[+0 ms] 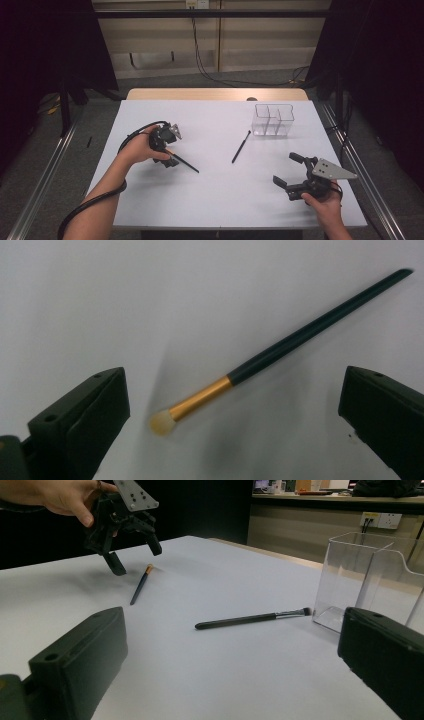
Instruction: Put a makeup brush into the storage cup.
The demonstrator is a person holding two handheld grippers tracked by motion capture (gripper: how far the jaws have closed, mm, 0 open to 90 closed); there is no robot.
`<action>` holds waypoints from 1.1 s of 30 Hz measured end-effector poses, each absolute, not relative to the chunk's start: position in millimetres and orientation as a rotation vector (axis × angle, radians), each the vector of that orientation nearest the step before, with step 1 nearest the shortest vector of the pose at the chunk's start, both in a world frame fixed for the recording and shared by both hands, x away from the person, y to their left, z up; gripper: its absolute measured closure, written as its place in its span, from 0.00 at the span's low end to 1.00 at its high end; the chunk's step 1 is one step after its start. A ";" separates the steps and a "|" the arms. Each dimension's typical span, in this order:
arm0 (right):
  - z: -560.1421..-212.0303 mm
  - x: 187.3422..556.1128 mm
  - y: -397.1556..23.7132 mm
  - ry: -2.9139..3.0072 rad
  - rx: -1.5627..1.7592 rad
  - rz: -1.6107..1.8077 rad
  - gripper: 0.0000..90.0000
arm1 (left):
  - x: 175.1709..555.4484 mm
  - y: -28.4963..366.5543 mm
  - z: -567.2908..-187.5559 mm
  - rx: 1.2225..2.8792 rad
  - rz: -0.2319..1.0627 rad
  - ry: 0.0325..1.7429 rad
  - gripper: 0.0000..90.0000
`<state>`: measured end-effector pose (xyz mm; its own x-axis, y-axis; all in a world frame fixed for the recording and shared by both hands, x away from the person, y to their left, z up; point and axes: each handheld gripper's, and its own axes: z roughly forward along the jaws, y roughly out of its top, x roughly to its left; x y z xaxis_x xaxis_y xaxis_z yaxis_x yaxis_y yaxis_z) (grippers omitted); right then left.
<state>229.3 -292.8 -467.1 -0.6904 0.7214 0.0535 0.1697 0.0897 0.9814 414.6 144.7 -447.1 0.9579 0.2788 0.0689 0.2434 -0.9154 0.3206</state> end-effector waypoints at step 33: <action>-467.3 230.1 -292.2 1.941 0.865 1.626 0.00 | 416.8 140.7 -450.4 2.870 -0.009 0.353 0.49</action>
<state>230.1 -292.2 -467.3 -0.6956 0.7170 0.0460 0.1713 0.1033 0.9798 416.8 140.7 -450.4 0.9707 0.2377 -0.0361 0.2392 -0.9396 0.2449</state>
